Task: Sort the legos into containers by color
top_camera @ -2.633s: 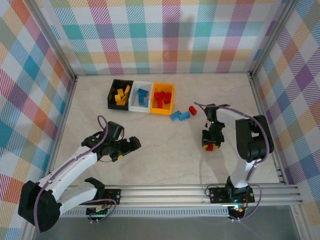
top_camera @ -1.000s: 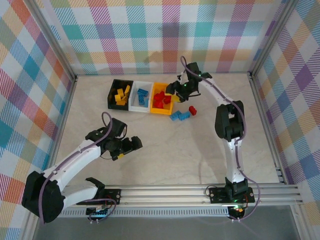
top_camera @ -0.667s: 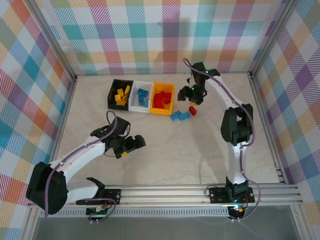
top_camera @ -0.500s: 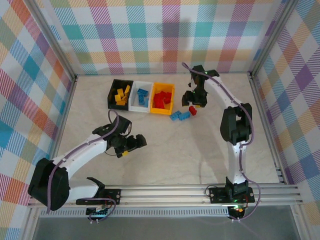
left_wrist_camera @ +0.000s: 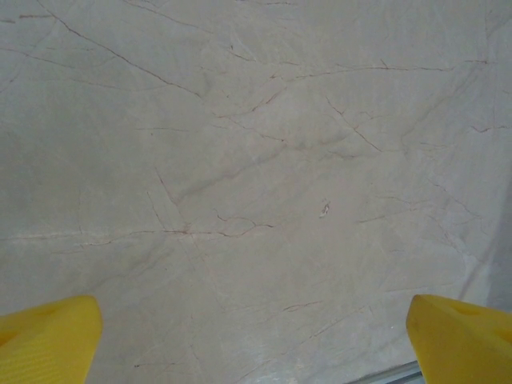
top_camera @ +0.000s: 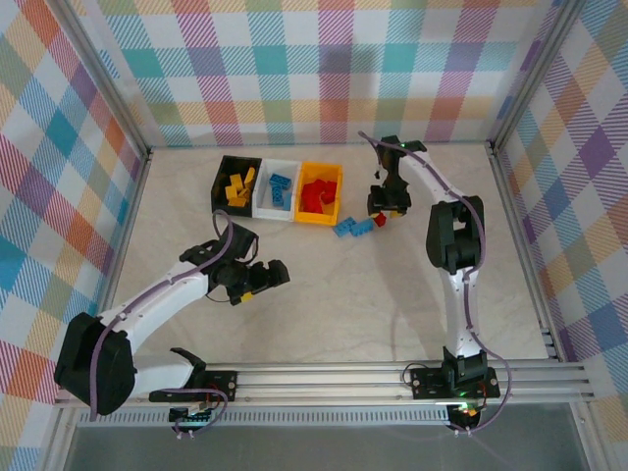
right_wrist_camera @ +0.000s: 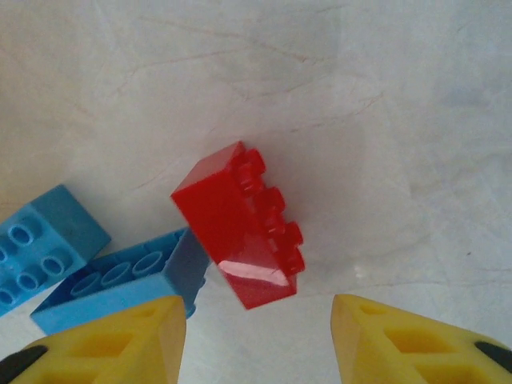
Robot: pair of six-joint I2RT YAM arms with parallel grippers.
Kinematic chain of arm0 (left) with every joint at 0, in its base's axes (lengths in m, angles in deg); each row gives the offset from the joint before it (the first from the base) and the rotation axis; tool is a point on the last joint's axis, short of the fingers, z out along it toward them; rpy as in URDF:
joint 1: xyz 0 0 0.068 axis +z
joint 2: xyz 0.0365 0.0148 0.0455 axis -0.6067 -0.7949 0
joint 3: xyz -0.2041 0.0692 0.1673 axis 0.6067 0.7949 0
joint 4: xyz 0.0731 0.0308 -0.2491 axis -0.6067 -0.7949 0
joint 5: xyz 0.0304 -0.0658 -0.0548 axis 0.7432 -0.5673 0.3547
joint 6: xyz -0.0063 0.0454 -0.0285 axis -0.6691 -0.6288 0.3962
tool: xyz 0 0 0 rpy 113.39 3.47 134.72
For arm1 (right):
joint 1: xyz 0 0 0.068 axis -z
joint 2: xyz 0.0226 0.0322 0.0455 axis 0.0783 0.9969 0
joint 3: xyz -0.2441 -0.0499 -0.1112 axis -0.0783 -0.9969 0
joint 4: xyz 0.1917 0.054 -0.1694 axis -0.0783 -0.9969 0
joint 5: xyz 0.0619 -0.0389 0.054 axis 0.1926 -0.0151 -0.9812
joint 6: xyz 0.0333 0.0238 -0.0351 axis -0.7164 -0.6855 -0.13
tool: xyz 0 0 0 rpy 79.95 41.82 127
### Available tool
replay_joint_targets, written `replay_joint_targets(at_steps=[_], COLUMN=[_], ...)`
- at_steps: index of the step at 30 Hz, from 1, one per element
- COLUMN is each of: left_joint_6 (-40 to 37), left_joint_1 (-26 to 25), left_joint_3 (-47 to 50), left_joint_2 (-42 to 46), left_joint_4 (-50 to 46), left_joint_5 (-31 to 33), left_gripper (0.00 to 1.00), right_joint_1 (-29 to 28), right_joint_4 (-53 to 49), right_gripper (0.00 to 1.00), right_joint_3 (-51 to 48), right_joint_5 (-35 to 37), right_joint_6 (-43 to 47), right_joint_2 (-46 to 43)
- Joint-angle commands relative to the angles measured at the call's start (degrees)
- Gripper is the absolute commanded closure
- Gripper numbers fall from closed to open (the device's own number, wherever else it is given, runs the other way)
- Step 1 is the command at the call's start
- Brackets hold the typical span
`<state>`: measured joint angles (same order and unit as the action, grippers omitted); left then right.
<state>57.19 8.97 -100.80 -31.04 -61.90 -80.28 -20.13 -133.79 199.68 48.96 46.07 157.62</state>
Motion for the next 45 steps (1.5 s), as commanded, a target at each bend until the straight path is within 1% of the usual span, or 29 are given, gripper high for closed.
replay_joint_targets(at_steps=[1, 7, 11, 15, 18, 21, 25, 30, 37, 41, 45], left_joint_6=[-0.6, -1.0, -1.4, -1.7, -1.7, -1.7, -1.5, -1.3, -1.1, -1.1, -1.0], left_joint_1=[-0.7, -0.7, -0.7, -0.7, -0.7, -0.7, -0.7, -0.7, -0.7, -0.7, -0.7], left_joint_3=[0.9, 0.0, -0.3, -0.4, -0.6, -0.5, -0.3, 0.1, 0.0, -0.2, -0.3], left_joint_2=[1.2, 0.6, 0.0, -0.5, -0.7, -0.8, -0.9, -0.5, -0.1, -0.5, -0.9], left_joint_4=[-2.4, -3.1, -3.2, -3.1, -3.0, -2.8, -2.6, -2.7, -3.3, -3.3, -2.8], left_joint_5=[0.3, 0.2, 0.1, -0.1, -0.2, -0.3, -0.2, -0.1, 0.1, 0.2, 0.2], left_gripper=[0.02, 0.02, 0.02, 0.01, 0.01, 0.01, 0.01, 0.01, 0.01, 0.01, 0.01], right_joint_1=[0.5, 1.0, 1.0, 1.1, 1.2, 1.2, 1.2, 1.2, 2.0, 2.4, 3.0], right_joint_4=[-1.7, -1.7, -1.2, 0.1, 1.1, 2.3, 2.5, 3.2, 3.9, 4.8, 6.4], right_gripper=[0.51, 0.55, 0.57, 0.61, 0.6, 0.56, 0.53, 0.53, 0.59, 0.68, 0.72], right_joint_3=[2.5, 3.7, 3.0, 1.6, 0.8, 0.1, 0.0, -0.5, -1.0, -2.0, -3.8], right_joint_5=[0.7, 0.0, -1.2, -3.0, -5.4, -7.0, -7.5, -7.6, -7.5, -7.5, -7.4], right_joint_6=[0.5, 0.2, -0.4, -0.8, -0.4, -0.3, -0.2, -0.4, -2.1, -2.8, -3.2], right_joint_2=[1.8, 3.7, 3.7, 3.2, 2.8, 2.4, 2.6, 3.2, 3.9, 2.9, 0.5])
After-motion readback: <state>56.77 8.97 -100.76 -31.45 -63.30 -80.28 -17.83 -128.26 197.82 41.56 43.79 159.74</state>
